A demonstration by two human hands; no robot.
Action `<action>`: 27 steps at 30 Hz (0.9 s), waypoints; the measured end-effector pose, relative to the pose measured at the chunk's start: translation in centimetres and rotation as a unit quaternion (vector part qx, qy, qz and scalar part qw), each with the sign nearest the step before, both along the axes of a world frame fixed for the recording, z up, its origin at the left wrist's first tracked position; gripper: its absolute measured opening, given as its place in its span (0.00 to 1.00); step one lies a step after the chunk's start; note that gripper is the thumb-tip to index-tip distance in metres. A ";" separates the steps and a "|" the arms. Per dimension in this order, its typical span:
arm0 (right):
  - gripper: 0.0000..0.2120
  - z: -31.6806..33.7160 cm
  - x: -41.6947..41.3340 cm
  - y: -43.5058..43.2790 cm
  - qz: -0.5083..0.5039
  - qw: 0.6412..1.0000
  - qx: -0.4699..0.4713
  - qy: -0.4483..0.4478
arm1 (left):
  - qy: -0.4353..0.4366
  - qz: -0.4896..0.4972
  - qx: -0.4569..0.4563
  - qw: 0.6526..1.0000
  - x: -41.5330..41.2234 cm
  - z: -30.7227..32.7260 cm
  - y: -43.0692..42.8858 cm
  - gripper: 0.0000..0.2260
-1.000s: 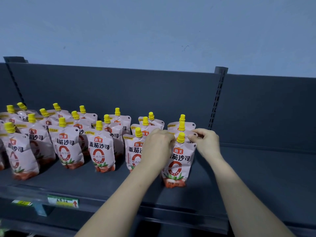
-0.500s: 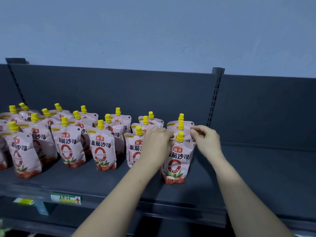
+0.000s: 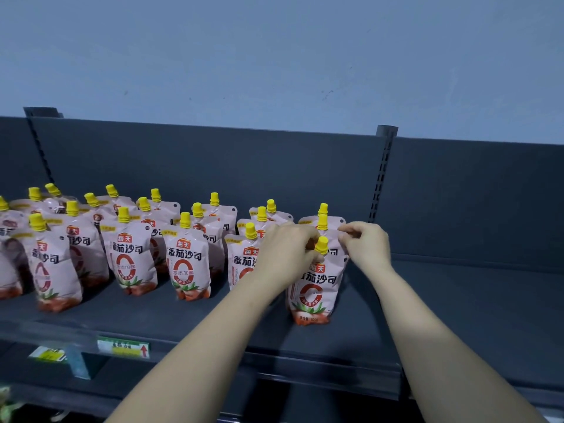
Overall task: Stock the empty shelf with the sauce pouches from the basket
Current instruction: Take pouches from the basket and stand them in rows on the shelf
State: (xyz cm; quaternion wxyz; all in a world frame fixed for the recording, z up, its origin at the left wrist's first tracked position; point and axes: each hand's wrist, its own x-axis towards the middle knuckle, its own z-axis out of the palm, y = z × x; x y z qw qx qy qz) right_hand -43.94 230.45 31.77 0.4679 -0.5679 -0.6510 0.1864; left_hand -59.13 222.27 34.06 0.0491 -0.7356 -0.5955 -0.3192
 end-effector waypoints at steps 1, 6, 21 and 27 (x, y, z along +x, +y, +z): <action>0.07 0.1 0.0 0.1 -0.006 1.000 -0.001 0.004 | -0.002 0.000 -0.001 1.000 0.0 -0.1 0.1 0.08; 0.05 0.1 0.1 0.7 -0.016 1.000 -0.013 0.021 | -0.022 0.005 0.012 1.000 0.2 -0.7 0.8 0.06; 0.07 -0.3 -0.3 0.7 -0.038 0.998 -0.017 0.048 | -0.039 -0.001 0.026 0.999 0.5 -1.4 1.9 0.09; 0.07 -0.1 0.1 0.1 -0.015 1.000 -0.006 0.002 | -0.010 -0.011 0.033 0.999 0.1 -1.0 1.3 0.06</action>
